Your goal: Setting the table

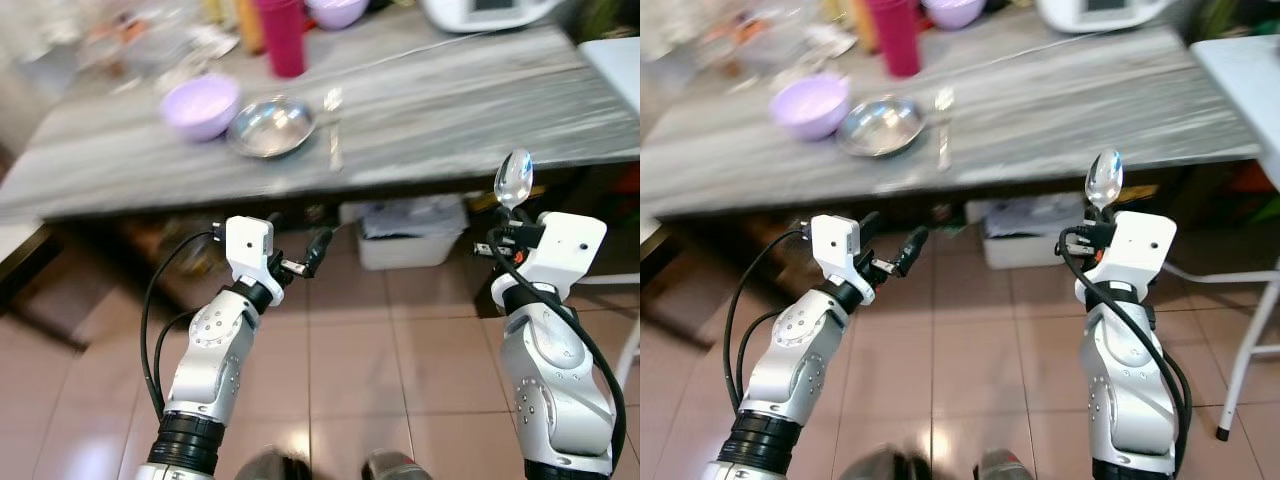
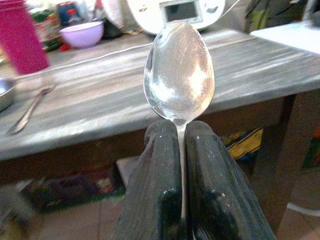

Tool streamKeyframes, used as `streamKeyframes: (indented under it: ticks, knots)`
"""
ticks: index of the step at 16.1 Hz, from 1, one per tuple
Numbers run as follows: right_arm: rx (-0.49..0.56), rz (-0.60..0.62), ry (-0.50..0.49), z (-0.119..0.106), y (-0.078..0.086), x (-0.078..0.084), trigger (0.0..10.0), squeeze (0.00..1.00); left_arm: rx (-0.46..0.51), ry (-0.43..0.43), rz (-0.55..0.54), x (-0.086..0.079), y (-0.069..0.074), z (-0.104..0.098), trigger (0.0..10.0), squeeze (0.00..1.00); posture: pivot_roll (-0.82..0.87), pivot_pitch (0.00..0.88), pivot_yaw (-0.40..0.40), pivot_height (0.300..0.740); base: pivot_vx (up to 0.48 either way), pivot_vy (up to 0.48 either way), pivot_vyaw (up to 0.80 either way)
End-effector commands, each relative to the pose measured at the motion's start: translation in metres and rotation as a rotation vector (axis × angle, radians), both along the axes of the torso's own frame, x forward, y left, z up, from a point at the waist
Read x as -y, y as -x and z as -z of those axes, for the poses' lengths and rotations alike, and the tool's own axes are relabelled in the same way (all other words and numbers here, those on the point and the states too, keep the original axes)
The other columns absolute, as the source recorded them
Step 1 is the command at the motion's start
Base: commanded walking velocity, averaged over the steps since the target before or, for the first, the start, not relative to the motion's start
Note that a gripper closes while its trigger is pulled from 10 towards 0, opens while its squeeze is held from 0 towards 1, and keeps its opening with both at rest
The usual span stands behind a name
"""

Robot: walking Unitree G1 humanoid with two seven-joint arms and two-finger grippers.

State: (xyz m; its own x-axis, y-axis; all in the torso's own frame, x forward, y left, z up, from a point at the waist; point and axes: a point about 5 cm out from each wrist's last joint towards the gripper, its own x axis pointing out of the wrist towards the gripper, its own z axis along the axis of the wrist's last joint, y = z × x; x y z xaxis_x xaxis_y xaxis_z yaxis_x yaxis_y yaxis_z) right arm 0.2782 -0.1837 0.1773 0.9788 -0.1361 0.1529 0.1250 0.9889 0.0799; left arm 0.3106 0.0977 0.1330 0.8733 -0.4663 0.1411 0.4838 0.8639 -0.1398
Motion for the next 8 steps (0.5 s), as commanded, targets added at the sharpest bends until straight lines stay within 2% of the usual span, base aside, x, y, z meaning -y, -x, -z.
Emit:
streamKeyframes:
  ticks: [1, 6, 8]
  knots:
    - [0.007, -0.018, -0.013, -0.0007, 0.0003, -0.0054, 10.0, 0.00, -0.012, -0.014, -0.022, -0.0068, -0.0002, 0.0021, 10.0, 0.00, -0.33, 0.188, 0.120, 0.740, 0.412, 0.000, -0.42]
    - [0.026, -0.032, 0.021, -0.0033, 0.0000, -0.0073, 10.0, 0.00, -0.009, -0.018, -0.021, -0.0063, -0.0010, 0.0015, 10.0, 0.00, -0.33, 0.183, 0.122, 0.740, 0.401, 0.000, 0.00]
    - [0.022, -0.029, 0.019, -0.0027, -0.0006, -0.0076, 10.0, 0.00, -0.009, -0.021, -0.023, -0.0067, -0.0014, 0.0015, 10.0, 0.00, -0.33, 0.182, 0.124, 0.740, 0.375, 0.000, 0.78]
